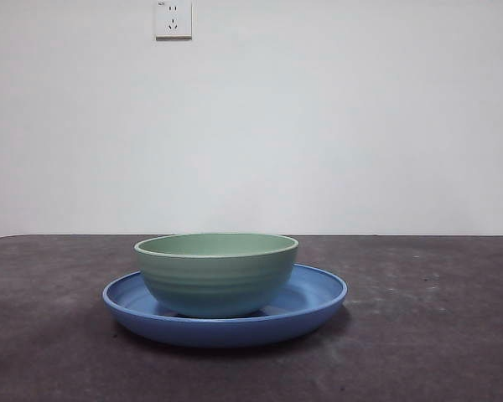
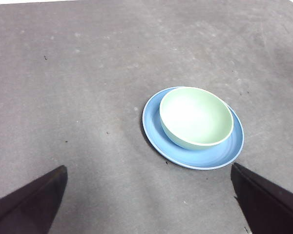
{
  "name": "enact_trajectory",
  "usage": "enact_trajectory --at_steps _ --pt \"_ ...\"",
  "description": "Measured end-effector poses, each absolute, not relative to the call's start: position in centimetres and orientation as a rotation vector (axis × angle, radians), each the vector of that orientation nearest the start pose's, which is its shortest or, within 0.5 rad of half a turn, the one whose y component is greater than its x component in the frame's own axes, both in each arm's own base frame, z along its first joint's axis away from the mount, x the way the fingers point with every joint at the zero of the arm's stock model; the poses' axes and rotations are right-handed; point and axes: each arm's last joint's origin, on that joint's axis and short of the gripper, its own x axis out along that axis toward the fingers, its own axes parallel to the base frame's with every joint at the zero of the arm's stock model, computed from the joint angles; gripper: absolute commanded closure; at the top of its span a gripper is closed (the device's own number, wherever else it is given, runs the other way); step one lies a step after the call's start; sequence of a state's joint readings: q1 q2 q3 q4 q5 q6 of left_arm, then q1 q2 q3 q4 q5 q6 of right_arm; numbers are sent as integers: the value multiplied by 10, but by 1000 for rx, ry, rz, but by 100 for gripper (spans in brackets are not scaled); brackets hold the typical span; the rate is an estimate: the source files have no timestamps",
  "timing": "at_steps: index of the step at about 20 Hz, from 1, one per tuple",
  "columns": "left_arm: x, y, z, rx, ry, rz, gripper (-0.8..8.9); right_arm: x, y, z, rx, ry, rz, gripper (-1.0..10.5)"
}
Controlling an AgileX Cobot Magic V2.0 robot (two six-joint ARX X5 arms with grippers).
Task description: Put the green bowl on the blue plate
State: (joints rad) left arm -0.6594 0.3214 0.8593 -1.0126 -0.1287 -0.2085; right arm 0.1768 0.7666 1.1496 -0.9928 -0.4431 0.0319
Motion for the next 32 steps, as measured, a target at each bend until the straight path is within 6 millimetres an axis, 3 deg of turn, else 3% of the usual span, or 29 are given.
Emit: enact_trajectory --at_steps 4,8,10,11,13,14,28,32 --pt "30 -19 320 -18 489 -472 126 79 27 386 81 541 602 291" --pt "30 -19 321 -20 484 -472 144 78 26 384 79 567 602 292" --pt "30 -19 321 -20 484 -472 246 78 27 384 79 568 602 301" --pt "30 -19 321 -20 484 -472 385 78 27 384 79 568 602 404" --pt "30 -19 320 -19 488 -472 821 77 26 383 80 577 601 970" --pt "30 -19 320 -18 490 -472 778 77 26 383 80 578 601 897" --pt "29 -18 320 -23 486 -468 778 78 27 384 76 560 603 897" --pt "28 -11 320 -65 452 -322 781 78 27 384 76 558 603 897"
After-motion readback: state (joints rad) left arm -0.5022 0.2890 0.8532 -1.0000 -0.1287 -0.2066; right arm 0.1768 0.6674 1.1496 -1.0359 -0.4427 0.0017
